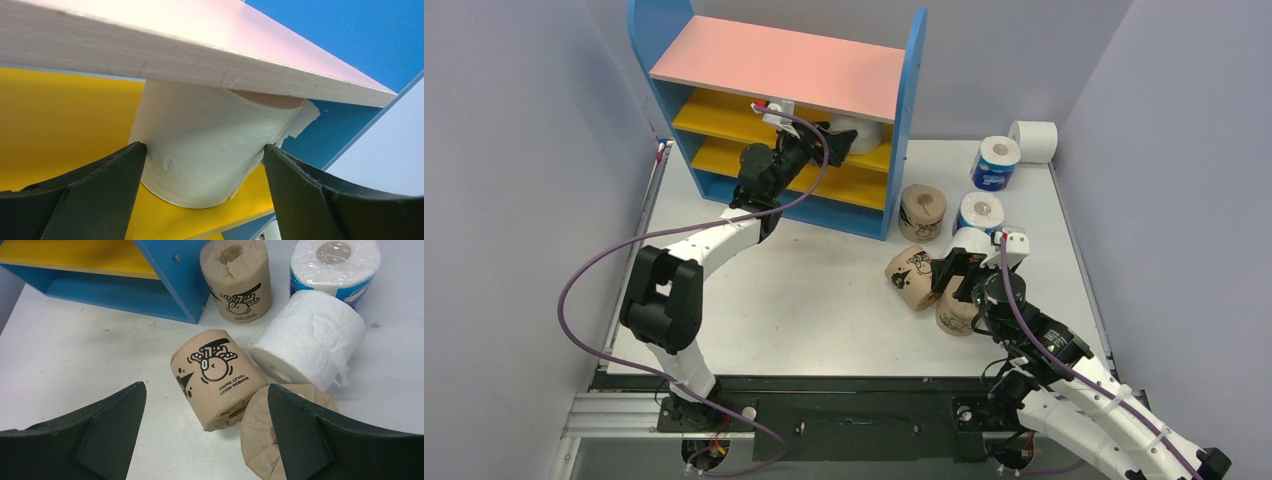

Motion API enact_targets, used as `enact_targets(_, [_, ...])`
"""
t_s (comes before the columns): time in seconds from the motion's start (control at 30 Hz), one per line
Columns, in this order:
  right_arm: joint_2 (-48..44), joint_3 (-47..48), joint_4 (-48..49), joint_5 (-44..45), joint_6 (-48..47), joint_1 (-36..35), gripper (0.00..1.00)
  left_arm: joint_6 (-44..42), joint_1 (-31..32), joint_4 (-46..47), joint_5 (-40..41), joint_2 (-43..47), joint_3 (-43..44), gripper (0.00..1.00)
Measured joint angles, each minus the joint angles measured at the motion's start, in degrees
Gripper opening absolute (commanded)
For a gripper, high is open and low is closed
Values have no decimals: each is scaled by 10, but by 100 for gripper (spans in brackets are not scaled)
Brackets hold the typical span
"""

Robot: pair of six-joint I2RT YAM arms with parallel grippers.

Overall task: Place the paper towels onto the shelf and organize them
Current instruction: Place the paper towel on the shelf.

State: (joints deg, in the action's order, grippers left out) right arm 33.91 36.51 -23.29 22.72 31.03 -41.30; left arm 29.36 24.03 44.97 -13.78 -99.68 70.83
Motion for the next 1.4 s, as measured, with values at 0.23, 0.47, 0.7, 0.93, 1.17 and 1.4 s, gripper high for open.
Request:
enact_targets(0.23, [0,-1,0,0,0,0,87,0,9,14,1,-24,22,86])
enact_targets(0.47, [-1,-7,-1,4,0,0,87,2,18,23,0,-31,26,86])
enact_targets(0.7, [-2,-8,-1,5,0,0,87,4,23,31,0,-39,31,87])
enact_targets(0.93, [-3,-9,-1,5,0,0,87,5,25,36,-2,-43,34,88])
enact_targets(1.17, [-1,-9,-1,5,0,0,87,5,24,36,-8,-43,34,91])
enact_targets(1.4, [0,-9,-1,5,0,0,87,5,24,37,-11,-42,34,95])
